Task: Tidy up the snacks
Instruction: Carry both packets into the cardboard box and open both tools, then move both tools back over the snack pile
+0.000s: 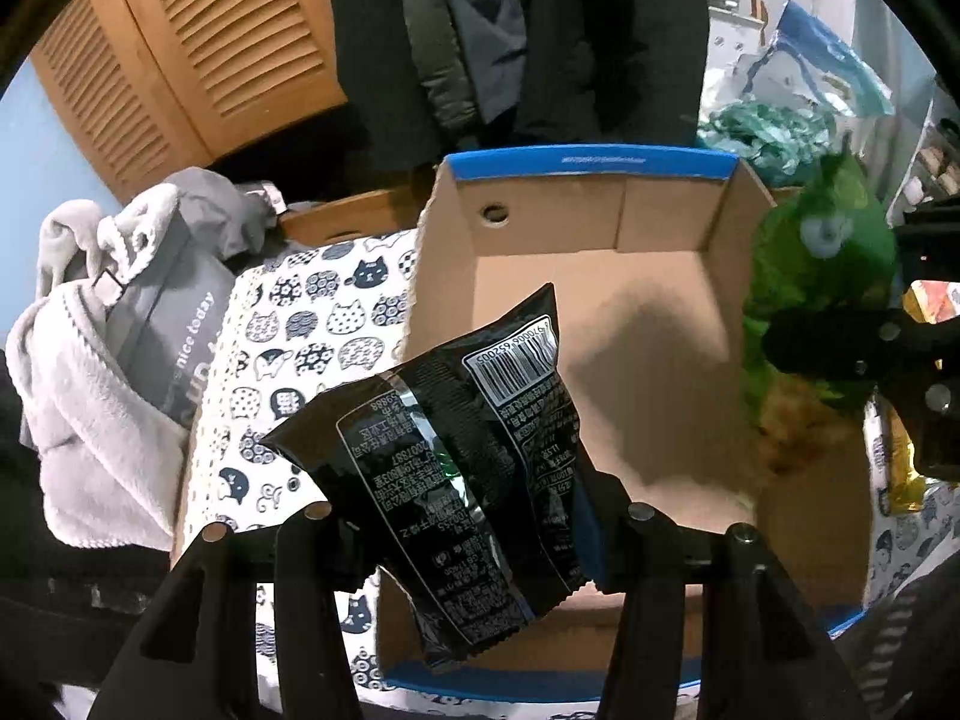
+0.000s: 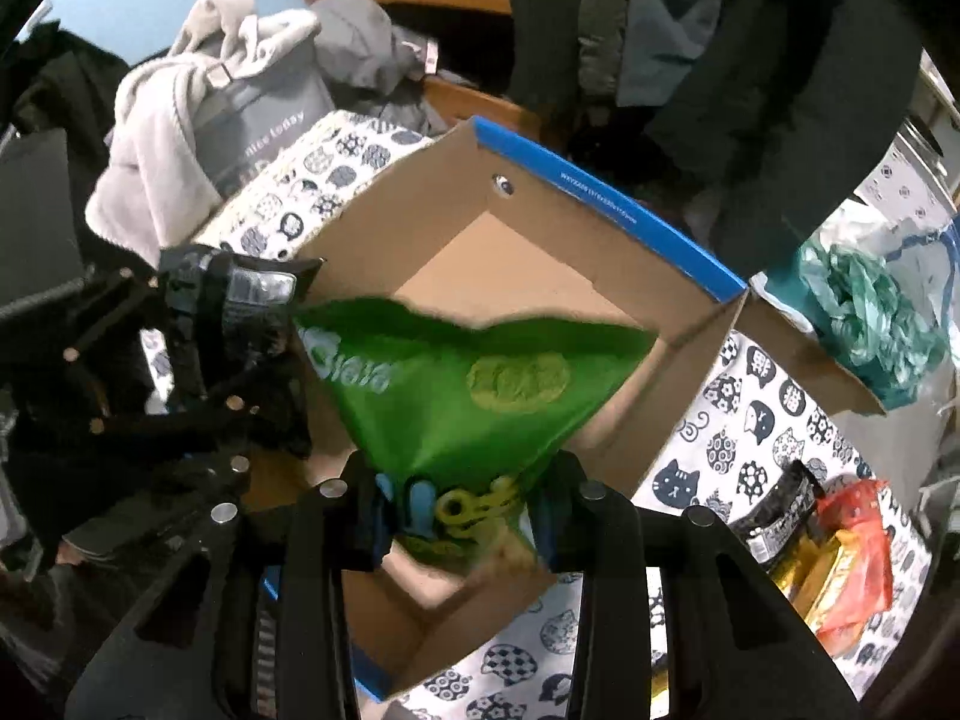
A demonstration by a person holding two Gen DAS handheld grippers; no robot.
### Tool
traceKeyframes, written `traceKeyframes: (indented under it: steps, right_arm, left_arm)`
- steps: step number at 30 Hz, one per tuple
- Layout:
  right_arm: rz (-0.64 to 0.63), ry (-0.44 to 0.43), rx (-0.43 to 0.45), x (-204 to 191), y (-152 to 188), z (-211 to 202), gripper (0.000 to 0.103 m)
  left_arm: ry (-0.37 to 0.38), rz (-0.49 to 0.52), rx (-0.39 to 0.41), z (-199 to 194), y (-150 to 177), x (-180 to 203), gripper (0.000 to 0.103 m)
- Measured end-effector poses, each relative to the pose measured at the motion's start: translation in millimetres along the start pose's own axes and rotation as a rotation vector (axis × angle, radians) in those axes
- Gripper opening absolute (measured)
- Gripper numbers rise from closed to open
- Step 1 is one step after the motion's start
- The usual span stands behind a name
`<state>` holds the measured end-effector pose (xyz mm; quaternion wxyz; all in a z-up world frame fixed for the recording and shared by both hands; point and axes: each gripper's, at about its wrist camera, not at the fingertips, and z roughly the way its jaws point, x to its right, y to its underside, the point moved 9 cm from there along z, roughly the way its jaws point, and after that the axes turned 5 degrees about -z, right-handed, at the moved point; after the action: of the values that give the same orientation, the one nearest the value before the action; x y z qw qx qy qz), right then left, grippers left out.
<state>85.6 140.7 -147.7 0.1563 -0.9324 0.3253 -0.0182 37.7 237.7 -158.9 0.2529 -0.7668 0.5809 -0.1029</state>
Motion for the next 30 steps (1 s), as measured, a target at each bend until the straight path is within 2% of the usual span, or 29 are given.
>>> traceKeyframes:
  steps: [1,3,5,7,12,19,30]
  right_arm:
    - [0.000,0.005,-0.007,0,1,2,0.039]
    - [0.000,0.019,-0.010,3,2,2,0.051]
    - [0.004,0.035,0.001,6,2,-1,0.062]
    - [0.015,0.041,0.013,11,2,-6,0.067]
    - [0.055,0.065,0.034,29,9,-22,0.069]
    - [0.107,0.093,0.038,57,36,-40,0.073]
    - [0.210,0.141,0.053,112,88,-74,0.075]
  left_arm:
    - [-0.007,0.005,-0.002,1,0,-1,0.057]
    - [-0.030,0.021,0.003,1,-1,-1,0.074]
    - [-0.057,0.043,0.030,-3,-4,1,0.080]
    - [-0.070,0.061,0.041,-5,-6,2,0.081]
    - [-0.054,0.069,0.049,-11,-11,13,0.081]
    - [-0.013,0.084,0.063,-21,-21,38,0.081]
    - [0.059,0.166,0.068,-43,-28,107,0.082]
